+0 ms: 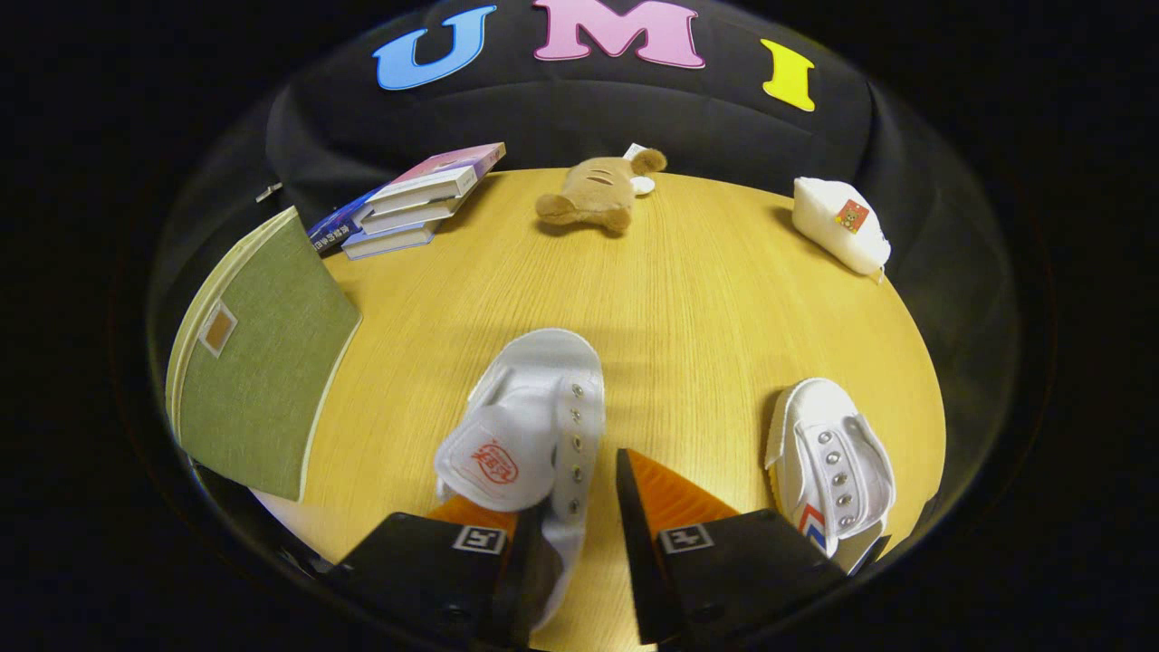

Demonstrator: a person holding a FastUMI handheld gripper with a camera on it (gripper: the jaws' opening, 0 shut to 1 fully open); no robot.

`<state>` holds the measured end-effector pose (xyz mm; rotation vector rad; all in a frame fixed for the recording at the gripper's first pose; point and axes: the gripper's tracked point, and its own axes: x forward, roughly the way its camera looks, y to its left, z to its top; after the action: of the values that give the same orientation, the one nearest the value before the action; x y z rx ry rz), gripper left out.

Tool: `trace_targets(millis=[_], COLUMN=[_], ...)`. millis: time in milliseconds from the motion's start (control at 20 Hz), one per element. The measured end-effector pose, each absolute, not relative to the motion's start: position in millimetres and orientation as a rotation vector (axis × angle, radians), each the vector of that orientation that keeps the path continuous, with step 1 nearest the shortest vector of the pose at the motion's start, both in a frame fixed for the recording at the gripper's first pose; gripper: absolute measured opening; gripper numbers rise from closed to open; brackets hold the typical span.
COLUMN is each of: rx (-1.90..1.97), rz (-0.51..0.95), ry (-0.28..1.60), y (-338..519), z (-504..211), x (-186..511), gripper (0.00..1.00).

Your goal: Open the storage box then place both shoes into the box .Put the left shoe in first, then the right shoe, with the right side of both shoes facing outward in a uniform manner.

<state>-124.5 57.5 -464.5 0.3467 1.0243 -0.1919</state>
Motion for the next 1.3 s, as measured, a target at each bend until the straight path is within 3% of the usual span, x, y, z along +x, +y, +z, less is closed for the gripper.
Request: trace_targets(millis=[100,200,500,800,1100,1300], rx=[0.281,0.330,0.499,0.590,0.678,0.760], rz=[-0.241,-0.240,-0.248,-0.254,-0.182,-0.126], ry=[1.037,1.038,1.005,0.904,0.867,0.914], y=[45,50,49,53,127,204], z=[-473,-471,-433,-327,-229,-215], x=[-127,-125,-119,-81,-11,23], gripper=[0.25,0.09,0.06,0.05,0.05,0.05])
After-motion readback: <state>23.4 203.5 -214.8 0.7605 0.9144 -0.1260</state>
